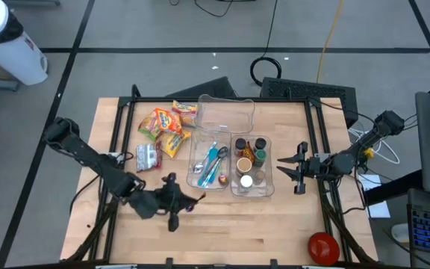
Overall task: Pick & Place Food Item
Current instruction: Put the blue green spoon into the bottom left transparent bin
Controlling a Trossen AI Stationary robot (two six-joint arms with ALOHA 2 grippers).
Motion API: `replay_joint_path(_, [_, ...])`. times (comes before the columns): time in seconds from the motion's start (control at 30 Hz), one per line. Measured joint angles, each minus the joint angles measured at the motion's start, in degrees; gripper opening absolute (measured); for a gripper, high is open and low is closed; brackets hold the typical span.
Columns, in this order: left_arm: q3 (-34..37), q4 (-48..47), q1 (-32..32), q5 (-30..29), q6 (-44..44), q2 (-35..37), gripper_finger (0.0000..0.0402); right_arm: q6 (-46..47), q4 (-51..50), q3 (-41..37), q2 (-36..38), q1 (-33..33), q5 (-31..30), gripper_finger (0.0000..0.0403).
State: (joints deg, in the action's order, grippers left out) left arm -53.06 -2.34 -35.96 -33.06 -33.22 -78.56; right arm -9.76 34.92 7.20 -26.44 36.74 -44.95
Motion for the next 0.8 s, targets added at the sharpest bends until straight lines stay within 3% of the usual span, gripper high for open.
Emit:
replay_joint_path(0.2, [0.0,7.14,8.46,-1.98,5.72,-0.07,0.0001,-0.09,0.01,0.0,0.02,-0.01,0.0,0.0105])
replay_joint_path(0.33, [0.0,6.88,14.27,-7.55,5.43,-0.18,0.0001,-0.11,0.0,0.0,0.01,0.0,-0.01,0.0105])
replay_joint_path(0.53, [-0.07,7.06,21.97,-7.86,1.57,-4.26,0.0001,-0.13,0.0,0.0,0.0,0.01,-0.02,0.0105])
replay_joint_path(0.63, [-0.04,6.81,25.53,-5.92,0.03,-6.51,0.0001,-0.13,0.0,0.0,0.01,0.0,-0.02,0.0105])
replay_joint_path(0.8, [-0.07,4.12,32.2,3.98,-4.7,-7.72,0.0001,-0.13,0.0,0.0,0.0,0.01,-0.02,0.0105])
